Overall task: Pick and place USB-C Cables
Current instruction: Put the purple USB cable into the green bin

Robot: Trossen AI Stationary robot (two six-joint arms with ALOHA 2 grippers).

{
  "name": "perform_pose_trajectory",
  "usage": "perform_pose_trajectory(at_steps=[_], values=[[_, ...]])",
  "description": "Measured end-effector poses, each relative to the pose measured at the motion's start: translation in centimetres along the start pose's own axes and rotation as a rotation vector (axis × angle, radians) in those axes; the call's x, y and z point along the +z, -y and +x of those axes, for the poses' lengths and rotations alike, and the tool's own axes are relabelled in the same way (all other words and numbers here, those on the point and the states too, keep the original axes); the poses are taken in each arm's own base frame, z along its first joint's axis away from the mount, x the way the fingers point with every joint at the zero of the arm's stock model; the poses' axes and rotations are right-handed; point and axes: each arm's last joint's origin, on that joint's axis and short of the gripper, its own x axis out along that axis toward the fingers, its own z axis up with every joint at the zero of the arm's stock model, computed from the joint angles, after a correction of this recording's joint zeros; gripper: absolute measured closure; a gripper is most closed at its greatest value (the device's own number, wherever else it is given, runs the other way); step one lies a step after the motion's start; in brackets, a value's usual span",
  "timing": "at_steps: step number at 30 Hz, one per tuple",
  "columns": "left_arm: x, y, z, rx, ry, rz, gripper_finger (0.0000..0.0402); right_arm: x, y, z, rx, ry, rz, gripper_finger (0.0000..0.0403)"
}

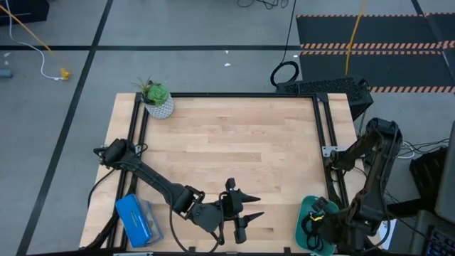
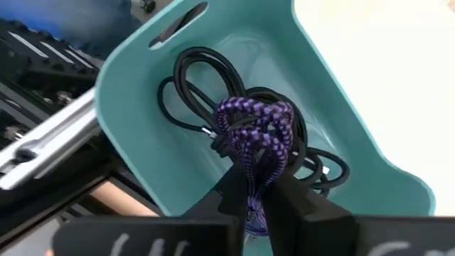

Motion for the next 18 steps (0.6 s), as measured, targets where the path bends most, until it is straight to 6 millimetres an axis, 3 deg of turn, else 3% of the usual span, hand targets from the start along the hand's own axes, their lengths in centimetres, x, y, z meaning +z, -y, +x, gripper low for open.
perform_pose_trajectory(at_steps=[11,18], values=[[0.0,0.0,0.0,0.0,0.0,-0.002,0.0199,-0.1,-1.4,1.8,-0.003,-0.058,-0.092,0.0337],[0.0,0.0,0.0,0.0,0.0,-0.002,0.0199,0.1,-1.8,1.9,0.019,-0.036,-0.1,0.0279]])
